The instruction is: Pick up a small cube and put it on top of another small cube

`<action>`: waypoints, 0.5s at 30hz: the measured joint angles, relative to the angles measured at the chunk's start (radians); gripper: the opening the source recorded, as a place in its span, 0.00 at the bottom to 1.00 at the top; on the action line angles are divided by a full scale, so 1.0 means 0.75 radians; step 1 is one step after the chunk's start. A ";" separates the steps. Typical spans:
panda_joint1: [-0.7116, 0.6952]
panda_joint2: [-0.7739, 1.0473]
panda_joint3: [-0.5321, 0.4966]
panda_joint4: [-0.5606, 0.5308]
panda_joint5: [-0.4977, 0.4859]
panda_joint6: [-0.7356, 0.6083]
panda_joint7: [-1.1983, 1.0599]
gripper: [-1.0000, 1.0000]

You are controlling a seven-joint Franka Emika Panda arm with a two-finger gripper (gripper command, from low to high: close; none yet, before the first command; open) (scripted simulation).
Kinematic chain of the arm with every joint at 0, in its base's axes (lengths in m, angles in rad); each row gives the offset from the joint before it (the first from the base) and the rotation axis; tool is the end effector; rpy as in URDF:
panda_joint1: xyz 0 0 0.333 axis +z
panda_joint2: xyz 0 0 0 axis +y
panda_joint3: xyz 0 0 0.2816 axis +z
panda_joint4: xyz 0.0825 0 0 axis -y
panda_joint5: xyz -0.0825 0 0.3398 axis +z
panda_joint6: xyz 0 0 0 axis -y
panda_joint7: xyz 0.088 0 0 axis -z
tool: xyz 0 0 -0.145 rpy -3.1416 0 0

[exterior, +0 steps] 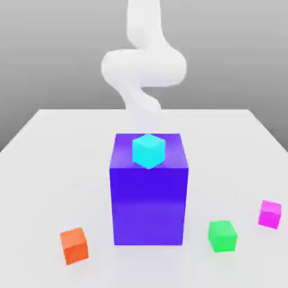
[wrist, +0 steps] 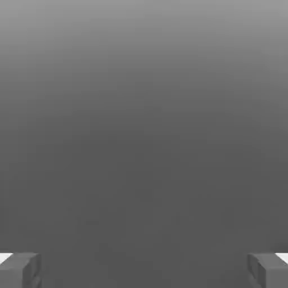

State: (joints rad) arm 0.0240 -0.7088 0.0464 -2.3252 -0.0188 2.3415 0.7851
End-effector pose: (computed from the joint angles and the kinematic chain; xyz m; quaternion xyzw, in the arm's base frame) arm 0.3836 0.0305 0.6169 -0.8771 0.3234 -0.3325 0.1244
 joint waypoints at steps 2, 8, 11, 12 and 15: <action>0.028 0.103 0.053 -0.028 -0.022 0.047 -0.016 0.50; 0.109 0.393 0.201 -0.109 -0.092 0.180 -0.056 0.50; 0.154 0.538 0.272 -0.149 -0.132 0.246 -0.073 0.50; 0.170 0.587 0.294 -0.162 -0.145 0.268 -0.078 0.50; 0.222 0.733 0.356 -0.202 -0.189 0.333 -0.092 0.50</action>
State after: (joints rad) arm 0.1905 -0.1594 0.3131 -2.4768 -0.1604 2.5909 0.7165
